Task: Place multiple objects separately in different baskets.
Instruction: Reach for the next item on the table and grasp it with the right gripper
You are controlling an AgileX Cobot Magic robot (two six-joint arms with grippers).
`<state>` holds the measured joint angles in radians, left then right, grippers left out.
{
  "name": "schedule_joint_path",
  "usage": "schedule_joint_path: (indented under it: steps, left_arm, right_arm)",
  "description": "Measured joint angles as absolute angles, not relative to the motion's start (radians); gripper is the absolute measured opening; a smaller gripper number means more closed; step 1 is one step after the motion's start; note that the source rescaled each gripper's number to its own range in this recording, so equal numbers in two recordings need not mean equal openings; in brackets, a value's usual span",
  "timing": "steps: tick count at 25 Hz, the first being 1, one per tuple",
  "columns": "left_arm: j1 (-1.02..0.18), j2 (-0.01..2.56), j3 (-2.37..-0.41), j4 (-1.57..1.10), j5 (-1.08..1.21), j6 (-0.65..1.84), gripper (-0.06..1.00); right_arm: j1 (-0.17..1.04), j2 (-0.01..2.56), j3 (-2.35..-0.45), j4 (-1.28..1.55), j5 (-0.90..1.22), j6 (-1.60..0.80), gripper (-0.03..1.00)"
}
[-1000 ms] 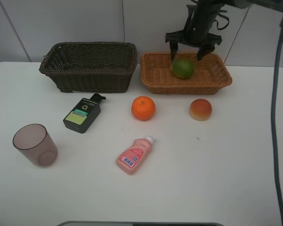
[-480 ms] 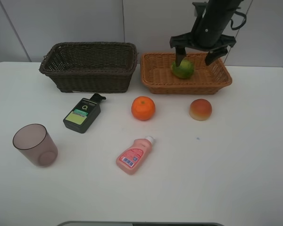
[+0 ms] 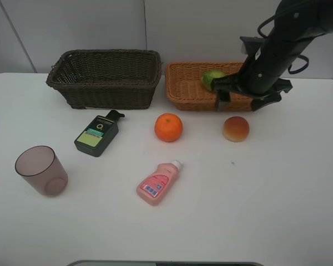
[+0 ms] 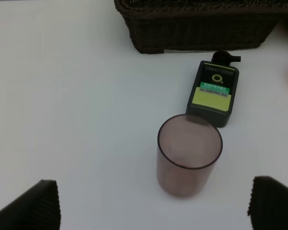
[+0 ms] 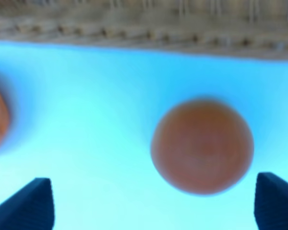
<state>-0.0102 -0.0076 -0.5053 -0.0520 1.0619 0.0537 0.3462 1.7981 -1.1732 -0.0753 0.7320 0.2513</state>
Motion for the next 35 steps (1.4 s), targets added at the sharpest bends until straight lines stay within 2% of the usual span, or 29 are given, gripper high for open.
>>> schedule_joint_path:
  steps: [18,35]
  left_arm:
    - [-0.010,-0.008,-0.505,-0.052,1.062,0.054,1.00]
    - [-0.010,-0.008,-0.505,-0.052,1.062,0.054,1.00]
  right_arm:
    - [0.328,1.849,-1.055,-0.087,0.541,0.311,0.82]
    - [0.284,1.926,-1.053,-0.137,0.442,0.308,0.82]
